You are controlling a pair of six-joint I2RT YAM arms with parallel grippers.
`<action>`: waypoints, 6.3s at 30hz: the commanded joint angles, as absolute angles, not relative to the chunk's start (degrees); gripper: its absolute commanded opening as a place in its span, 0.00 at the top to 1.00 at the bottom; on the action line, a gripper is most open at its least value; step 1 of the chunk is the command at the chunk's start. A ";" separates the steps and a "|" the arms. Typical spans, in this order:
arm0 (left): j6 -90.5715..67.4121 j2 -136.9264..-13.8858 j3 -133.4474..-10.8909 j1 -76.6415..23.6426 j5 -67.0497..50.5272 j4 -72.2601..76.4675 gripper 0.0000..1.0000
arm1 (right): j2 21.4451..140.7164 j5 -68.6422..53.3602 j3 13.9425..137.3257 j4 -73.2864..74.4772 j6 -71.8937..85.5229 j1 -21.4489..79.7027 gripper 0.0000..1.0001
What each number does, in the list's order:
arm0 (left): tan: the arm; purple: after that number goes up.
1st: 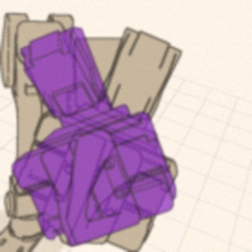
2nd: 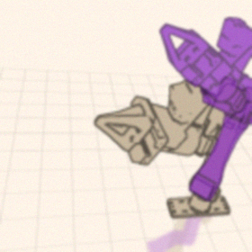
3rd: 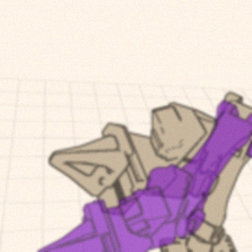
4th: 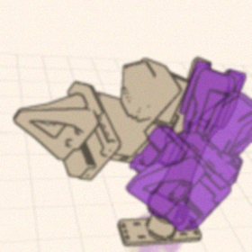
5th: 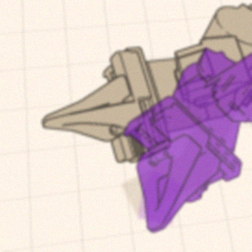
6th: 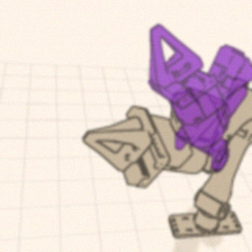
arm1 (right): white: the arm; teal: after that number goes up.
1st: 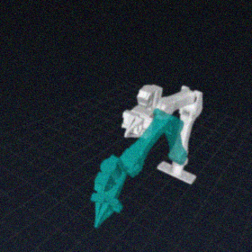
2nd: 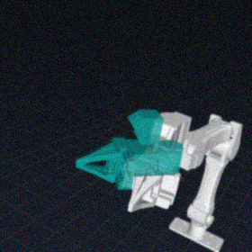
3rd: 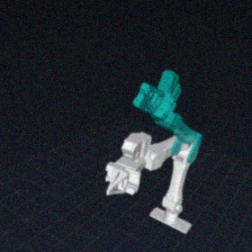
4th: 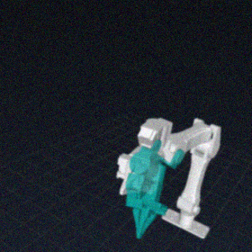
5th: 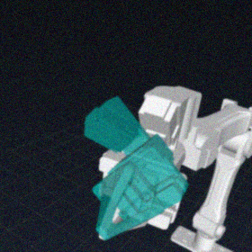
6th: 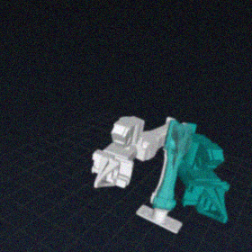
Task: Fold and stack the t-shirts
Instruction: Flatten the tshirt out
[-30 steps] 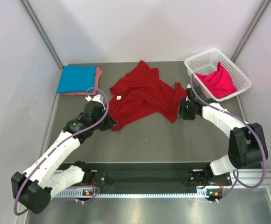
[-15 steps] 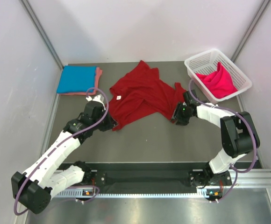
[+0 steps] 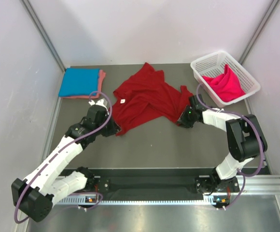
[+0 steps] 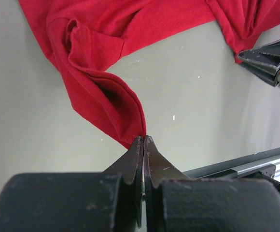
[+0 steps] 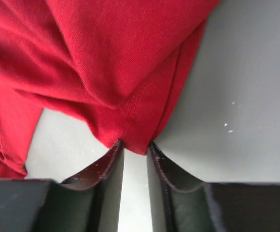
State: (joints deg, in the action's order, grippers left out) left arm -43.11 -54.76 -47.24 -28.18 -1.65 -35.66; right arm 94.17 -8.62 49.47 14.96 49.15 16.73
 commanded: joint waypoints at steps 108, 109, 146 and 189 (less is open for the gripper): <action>-31.47 -49.66 -55.72 -27.77 7.91 -42.45 1.00 | 76.03 5.98 51.51 35.95 71.54 27.16 0.64; -31.46 -49.57 -55.64 -27.86 7.82 -42.54 1.00 | 75.94 5.28 50.11 35.25 71.63 27.07 0.66; -29.97 -54.32 -57.83 -27.86 7.56 -42.01 1.00 | 83.24 4.13 45.53 28.38 68.82 23.55 0.93; -19.63 -50.18 -89.55 -27.86 35.40 -34.92 1.00 | 68.46 -9.67 81.18 39.03 43.15 1.76 1.00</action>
State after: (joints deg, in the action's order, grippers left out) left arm -27.42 -47.88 -86.00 -28.12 29.41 -43.81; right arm 65.84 -5.54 74.98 46.57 42.09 2.50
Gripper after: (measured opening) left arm 0.011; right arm 0.009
